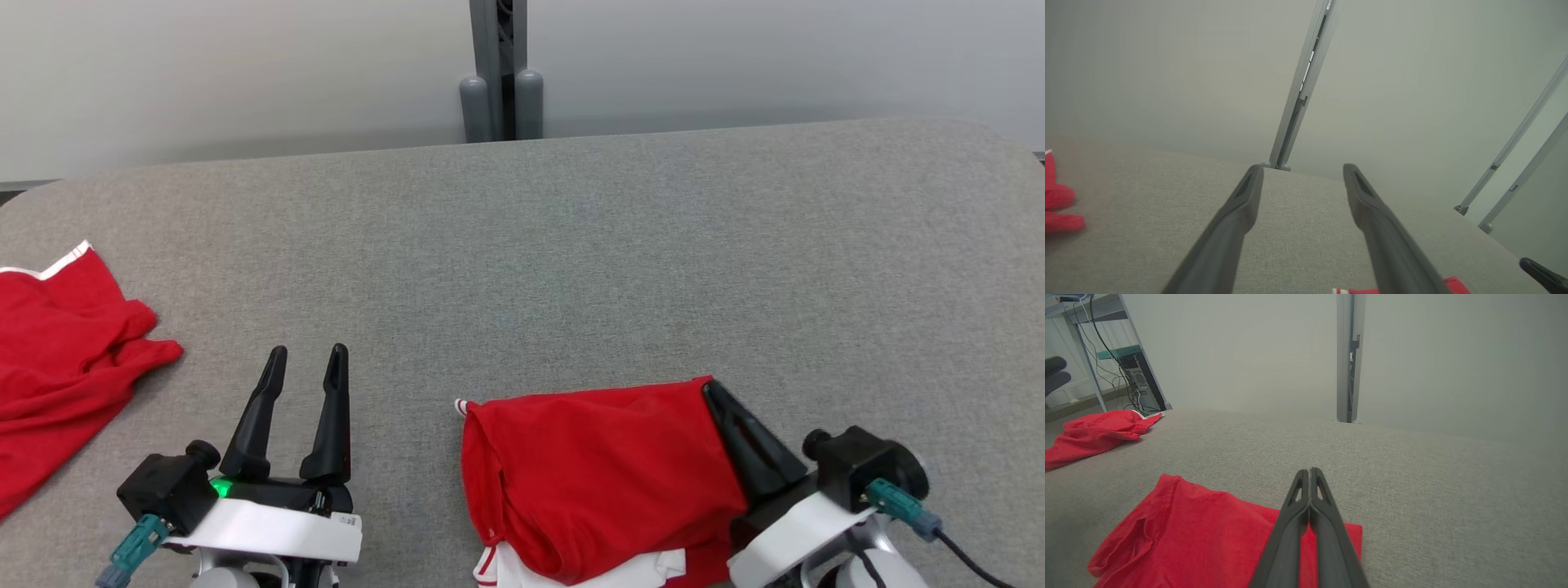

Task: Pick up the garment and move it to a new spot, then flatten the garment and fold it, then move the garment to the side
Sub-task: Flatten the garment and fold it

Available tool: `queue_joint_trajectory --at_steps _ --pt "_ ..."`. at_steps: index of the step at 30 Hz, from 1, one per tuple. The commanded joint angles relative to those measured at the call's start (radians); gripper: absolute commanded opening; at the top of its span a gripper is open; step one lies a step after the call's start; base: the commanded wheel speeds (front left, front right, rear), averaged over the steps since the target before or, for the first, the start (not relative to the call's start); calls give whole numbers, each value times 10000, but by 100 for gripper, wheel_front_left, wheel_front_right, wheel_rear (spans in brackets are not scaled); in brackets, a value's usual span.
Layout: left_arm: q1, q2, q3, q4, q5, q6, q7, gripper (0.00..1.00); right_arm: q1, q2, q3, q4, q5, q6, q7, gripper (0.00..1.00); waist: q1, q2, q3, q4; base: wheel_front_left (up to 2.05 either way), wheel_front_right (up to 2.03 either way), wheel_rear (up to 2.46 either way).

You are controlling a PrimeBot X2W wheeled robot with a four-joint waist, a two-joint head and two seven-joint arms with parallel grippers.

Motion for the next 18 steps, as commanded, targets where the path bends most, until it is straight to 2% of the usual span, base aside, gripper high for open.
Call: queue_joint_trajectory --at_steps 1,9,18 --pt "-211 35 10 25 -6 -14 -29 100 48 -77 192 53 270 16 18 0 0 0 47 101 0 0 0" --pt "-285 37 -51 47 -59 -14 -28 100 -447 -531 2545 886 1440 14 -4 0 0 0 255 756 0 0 0" --pt "-263 32 3 53 -28 -14 -29 100 -1076 -536 5199 2046 2738 13 -91 0 0 0 347 1464 0 0 0"
